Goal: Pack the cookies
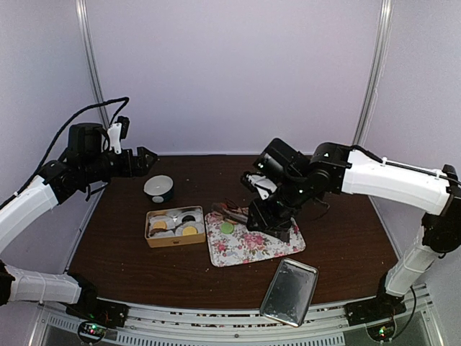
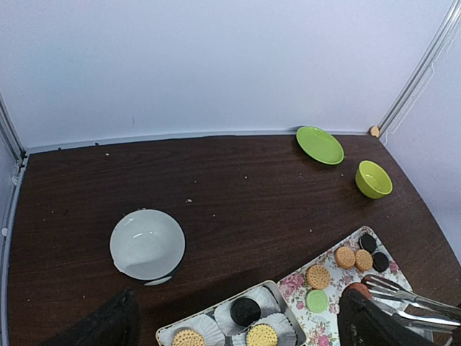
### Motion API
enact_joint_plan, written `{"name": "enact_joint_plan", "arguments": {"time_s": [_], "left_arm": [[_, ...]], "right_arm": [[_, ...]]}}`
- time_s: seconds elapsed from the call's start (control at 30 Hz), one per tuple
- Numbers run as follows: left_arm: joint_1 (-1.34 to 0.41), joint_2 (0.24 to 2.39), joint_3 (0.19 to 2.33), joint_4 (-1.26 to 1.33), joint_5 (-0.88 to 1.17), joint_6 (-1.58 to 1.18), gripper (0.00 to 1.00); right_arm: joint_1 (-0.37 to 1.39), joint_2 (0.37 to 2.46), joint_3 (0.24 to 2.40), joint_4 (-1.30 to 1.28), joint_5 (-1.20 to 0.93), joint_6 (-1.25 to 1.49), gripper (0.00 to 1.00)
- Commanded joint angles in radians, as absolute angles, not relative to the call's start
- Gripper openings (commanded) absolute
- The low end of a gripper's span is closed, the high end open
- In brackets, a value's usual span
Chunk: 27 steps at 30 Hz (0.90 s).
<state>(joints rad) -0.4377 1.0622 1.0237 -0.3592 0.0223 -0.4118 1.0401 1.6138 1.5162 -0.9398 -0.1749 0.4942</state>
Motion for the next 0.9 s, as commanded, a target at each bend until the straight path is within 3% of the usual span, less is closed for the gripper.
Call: {"name": "enact_joint_plan", "arguments": {"time_s": [0.0,0.53,0.87], "left_arm": [[-0.432,1.057,1.044,-0.305,0.019,-0.416,0.98],[-0.433,1.069,1.045,-0.307,0.026,-0.414,0.98],[-0.432,1.074,1.046,-0.308,0.036,-0.416,0.98]], "right_arm": [[1.065,1.681,1.659,-0.977,-0.180,0.447,0.32],[1.108,2.064,2.103,-1.050,-0.338,0.373,0.33],[1.105,2.182,2.188,-1.021,-0.466,0.418,0.33]]}}
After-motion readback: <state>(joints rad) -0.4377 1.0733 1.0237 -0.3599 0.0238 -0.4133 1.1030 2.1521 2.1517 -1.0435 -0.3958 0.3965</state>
